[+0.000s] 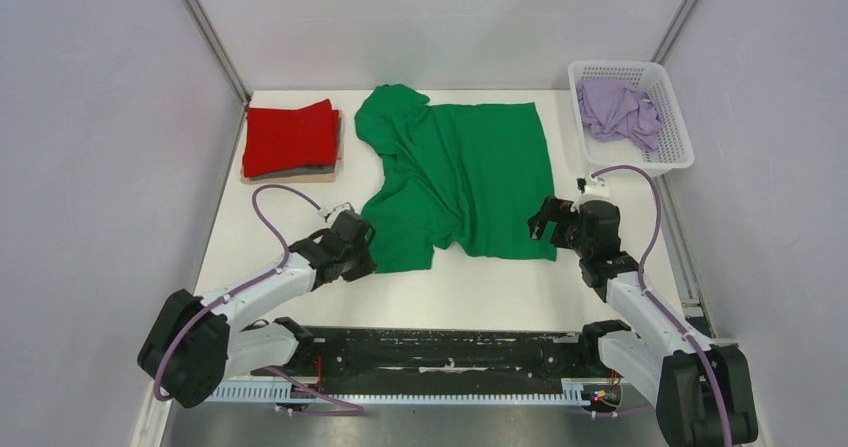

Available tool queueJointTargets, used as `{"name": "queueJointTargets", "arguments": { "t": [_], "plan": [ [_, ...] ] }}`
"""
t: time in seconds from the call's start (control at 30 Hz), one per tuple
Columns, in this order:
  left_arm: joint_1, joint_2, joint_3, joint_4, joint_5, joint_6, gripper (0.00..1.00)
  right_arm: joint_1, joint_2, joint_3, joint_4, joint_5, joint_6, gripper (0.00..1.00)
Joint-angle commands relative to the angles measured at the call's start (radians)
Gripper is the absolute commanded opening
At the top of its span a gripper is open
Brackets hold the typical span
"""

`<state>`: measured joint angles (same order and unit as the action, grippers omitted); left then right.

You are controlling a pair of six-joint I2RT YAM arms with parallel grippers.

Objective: Fold and stack the t-shirts
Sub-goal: Flatten out the tshirt

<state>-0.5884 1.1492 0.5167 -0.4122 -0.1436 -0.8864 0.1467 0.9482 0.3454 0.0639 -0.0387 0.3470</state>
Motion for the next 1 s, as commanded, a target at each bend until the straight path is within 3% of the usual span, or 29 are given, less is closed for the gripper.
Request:
{"name": "queueJointTargets", "arguments": {
  "t": [0.0,0.43,0.83,0.97],
  "plan": [
    [0.004,-0.047,-0.009,0.026,0.010,-0.012,0.02,-0.001,-0.027,-0.010,-0.028,0.033,-0.018,0.98],
    [0.004,-0.087,-0.002,0.086,0.122,0.088,0.02,0.075,-0.072,-0.021,-0.312,0.146,-0.035,0.98],
    [0.004,-0.097,-0.011,0.110,0.158,0.121,0.02,0.174,0.097,0.077,-0.316,0.293,0.001,0.94],
    [0.004,-0.100,-0.014,0.104,0.149,0.124,0.02,0.208,0.137,0.097,-0.316,0.351,0.022,0.88]
  ]
}}
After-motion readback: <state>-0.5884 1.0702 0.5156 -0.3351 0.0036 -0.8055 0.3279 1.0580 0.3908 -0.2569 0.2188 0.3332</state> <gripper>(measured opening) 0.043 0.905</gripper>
